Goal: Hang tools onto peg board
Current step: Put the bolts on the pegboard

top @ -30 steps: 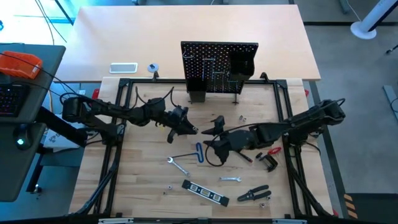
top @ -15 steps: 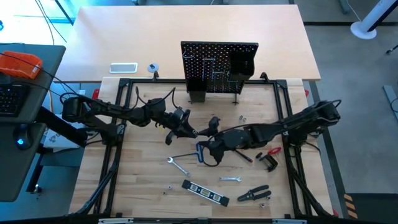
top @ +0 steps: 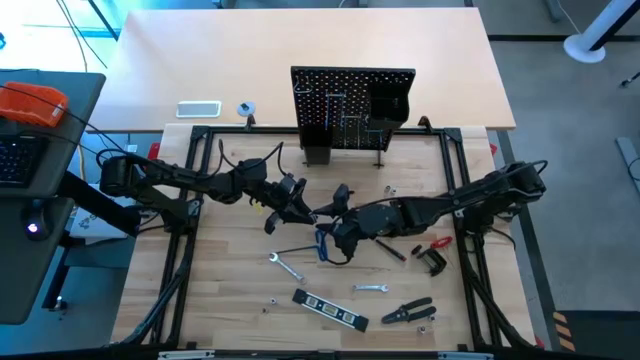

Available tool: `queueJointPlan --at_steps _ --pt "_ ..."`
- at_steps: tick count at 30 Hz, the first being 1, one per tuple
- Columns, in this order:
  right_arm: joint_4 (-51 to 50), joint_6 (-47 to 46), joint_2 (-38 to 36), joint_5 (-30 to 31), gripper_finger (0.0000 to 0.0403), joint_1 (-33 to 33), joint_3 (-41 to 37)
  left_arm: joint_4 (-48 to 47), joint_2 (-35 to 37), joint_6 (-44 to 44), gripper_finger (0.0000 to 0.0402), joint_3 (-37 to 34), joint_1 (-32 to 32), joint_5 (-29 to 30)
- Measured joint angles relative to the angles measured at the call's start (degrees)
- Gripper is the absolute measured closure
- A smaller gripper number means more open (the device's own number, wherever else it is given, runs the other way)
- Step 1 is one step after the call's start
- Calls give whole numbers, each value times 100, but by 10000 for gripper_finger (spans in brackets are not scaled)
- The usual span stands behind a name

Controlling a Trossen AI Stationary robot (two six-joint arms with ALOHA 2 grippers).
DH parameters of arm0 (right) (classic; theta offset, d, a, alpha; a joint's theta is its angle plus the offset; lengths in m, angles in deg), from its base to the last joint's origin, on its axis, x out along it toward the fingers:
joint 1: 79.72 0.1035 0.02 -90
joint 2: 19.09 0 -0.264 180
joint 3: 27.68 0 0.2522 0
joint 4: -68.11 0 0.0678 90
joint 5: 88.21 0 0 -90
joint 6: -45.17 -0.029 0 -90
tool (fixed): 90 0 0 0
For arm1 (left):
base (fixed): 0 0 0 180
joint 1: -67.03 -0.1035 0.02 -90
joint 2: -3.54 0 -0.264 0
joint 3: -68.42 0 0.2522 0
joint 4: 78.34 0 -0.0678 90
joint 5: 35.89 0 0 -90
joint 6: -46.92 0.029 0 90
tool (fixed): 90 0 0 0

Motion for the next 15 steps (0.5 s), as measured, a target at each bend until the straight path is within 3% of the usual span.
queueJointPlan --at_steps 9,15 --pt "194 3 55 -222 206 -48 0 0 0 -40 358 -2 11 -50" --pt "394 205 323 -225 250 -82 2 -24 -4 -44 358 -10 55 -48"
